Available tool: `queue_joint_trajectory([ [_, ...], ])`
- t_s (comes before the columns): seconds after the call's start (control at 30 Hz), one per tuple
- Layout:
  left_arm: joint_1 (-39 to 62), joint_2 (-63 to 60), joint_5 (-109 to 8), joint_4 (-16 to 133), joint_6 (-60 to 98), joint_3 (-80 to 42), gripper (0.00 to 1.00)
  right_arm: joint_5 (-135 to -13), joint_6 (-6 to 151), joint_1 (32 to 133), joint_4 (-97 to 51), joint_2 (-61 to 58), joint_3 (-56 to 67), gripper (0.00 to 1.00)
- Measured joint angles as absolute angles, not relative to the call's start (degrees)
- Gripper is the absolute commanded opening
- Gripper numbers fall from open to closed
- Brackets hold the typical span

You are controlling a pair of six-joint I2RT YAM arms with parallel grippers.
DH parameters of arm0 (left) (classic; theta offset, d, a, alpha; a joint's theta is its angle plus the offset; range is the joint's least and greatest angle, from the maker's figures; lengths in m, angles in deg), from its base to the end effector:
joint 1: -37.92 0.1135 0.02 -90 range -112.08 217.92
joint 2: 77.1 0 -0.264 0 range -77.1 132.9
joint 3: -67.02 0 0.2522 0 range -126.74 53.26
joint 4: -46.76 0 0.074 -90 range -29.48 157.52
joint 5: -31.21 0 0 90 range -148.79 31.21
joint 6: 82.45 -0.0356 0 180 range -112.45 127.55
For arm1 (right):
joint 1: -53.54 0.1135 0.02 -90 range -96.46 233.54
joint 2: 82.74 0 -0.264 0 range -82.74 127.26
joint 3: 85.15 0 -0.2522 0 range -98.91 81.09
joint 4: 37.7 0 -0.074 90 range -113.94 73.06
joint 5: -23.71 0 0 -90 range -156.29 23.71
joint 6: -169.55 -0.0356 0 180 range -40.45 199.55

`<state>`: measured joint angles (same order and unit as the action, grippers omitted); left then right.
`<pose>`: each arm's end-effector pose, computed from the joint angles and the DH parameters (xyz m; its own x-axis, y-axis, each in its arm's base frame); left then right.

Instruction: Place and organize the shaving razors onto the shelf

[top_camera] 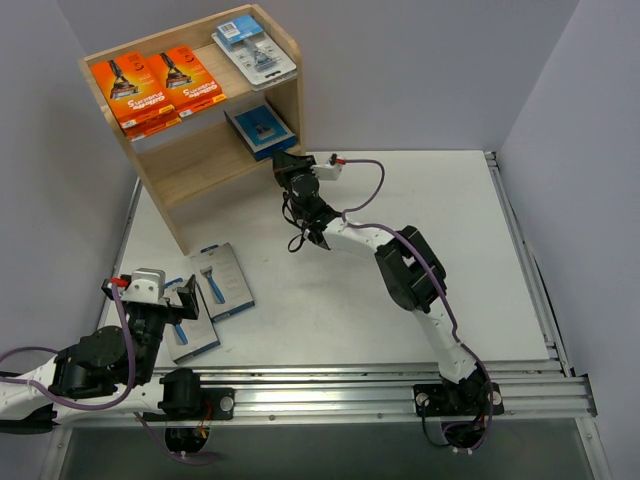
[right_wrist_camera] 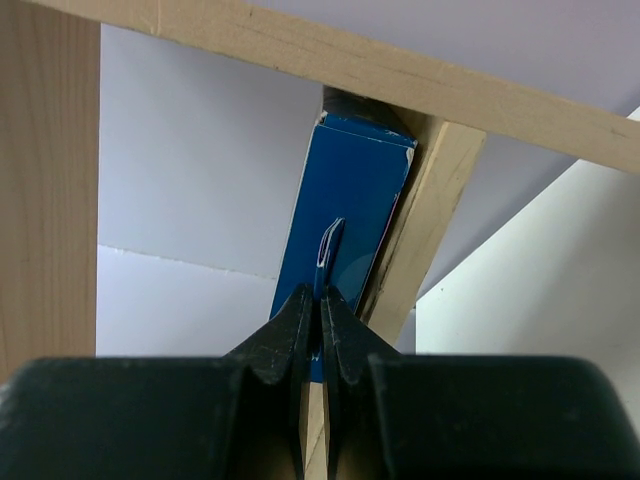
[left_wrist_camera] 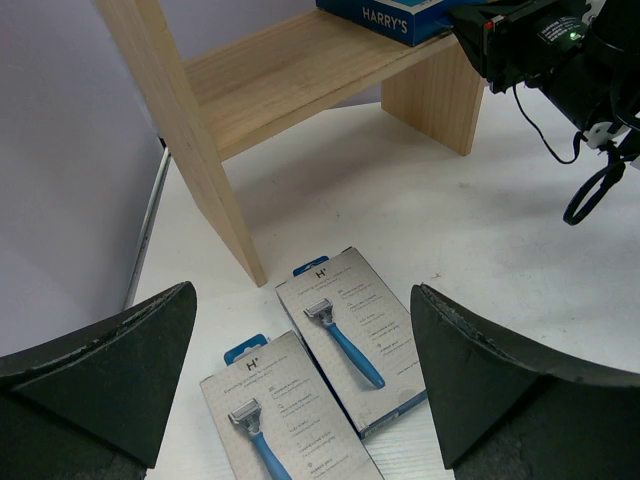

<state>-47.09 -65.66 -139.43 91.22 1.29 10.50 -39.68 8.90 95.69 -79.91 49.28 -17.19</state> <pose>0.0367 -0.0160 0.3453 0.0092 0.0980 -0.9951 0.0756 0.9923 0.0984 0.4049 0.3450 0.2635 -0.1831 0.9721 -0.1468 -0.3616 0.0723 0.9295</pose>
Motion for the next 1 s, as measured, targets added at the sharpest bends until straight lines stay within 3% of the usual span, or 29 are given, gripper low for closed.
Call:
queue_joint_trajectory([
  [0.1, -47.09, -65.57, -139.43, 91.24, 1.29, 10.5, 0.97, -40.14, 8.68, 95.27, -79.91, 49.28, -17.19, 0.0],
  [0.2, -47.09, -65.57, -139.43, 91.22, 1.29, 10.5, 0.97, -40.21, 8.44, 95.08, -79.91, 49.28, -17.19, 0.07],
  [0.23, -47.09, -65.57, -139.43, 91.24, 1.29, 10.5, 0.97, -40.23, 8.27, 94.92, -79.89, 49.28, -17.19, 0.16],
  [0.33, -47.09, -65.57, -139.43, 91.24, 1.29, 10.5, 0.96, -40.4, 7.74, 94.81, -79.89, 49.28, -17.19, 0.27],
  [0.5, -47.09, -65.57, -139.43, 91.24, 1.29, 10.5, 0.95, -40.82, 7.42, 94.77, -79.82, 49.28, -17.19, 0.28],
  [0.8, -47.09, -65.57, -139.43, 91.29, 1.29, 10.5, 0.95, -41.21, 7.22, 94.77, -80.7, 49.28, -17.19, 0.49],
  [0.87, -47.09, -65.57, -139.41, 91.31, 1.29, 10.5, 0.94, -41.28, 6.96, 94.77, -81.35, 49.26, -17.19, 0.69],
  [0.9, -47.09, -65.57, -139.41, 91.35, 1.29, 10.5, 0.95, -41.41, 6.98, 94.79, -82.27, 49.22, -17.19, 0.94],
  [0.93, -47.09, -65.57, -139.41, 91.4, 1.31, 10.5, 0.94, -41.5, 6.76, 94.79, -82.86, 48.93, -17.17, 1.0],
  [1.0, -47.09, -65.57, -139.41, 91.48, 1.31, 10.5, 0.94, -41.63, 7.7, 94.84, -83.19, 48.08, -17.17, 1.0],
])
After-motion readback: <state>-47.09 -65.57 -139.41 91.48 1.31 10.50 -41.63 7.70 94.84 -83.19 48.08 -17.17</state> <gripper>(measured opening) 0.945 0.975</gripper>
